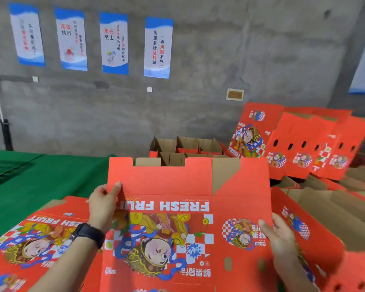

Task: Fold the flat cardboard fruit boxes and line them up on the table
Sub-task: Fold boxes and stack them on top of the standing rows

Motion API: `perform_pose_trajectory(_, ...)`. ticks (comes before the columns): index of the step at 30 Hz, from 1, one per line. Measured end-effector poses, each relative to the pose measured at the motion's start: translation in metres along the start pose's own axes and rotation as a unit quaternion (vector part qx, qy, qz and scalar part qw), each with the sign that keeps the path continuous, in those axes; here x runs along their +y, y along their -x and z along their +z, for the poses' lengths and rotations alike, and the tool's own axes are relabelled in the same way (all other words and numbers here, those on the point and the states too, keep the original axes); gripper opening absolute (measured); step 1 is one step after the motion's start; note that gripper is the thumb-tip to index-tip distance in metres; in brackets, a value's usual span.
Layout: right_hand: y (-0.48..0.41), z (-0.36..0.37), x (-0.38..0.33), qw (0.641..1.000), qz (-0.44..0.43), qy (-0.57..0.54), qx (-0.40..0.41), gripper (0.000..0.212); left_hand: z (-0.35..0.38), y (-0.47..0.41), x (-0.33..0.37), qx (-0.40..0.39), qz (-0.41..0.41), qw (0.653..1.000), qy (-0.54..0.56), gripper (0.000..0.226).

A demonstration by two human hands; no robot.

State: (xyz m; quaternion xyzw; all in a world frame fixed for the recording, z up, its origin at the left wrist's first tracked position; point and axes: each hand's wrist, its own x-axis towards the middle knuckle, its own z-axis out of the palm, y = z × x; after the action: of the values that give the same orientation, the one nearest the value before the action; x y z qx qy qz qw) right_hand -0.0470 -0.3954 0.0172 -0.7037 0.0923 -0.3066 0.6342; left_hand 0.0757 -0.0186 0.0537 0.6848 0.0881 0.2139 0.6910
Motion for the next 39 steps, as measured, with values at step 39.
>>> perform_pose_trajectory(39,-0.03,0.011,-0.052,0.938,-0.112,0.274,-0.178,0.048,0.005,0.048,0.008,-0.328,0.065,0.942,-0.015,0.031)
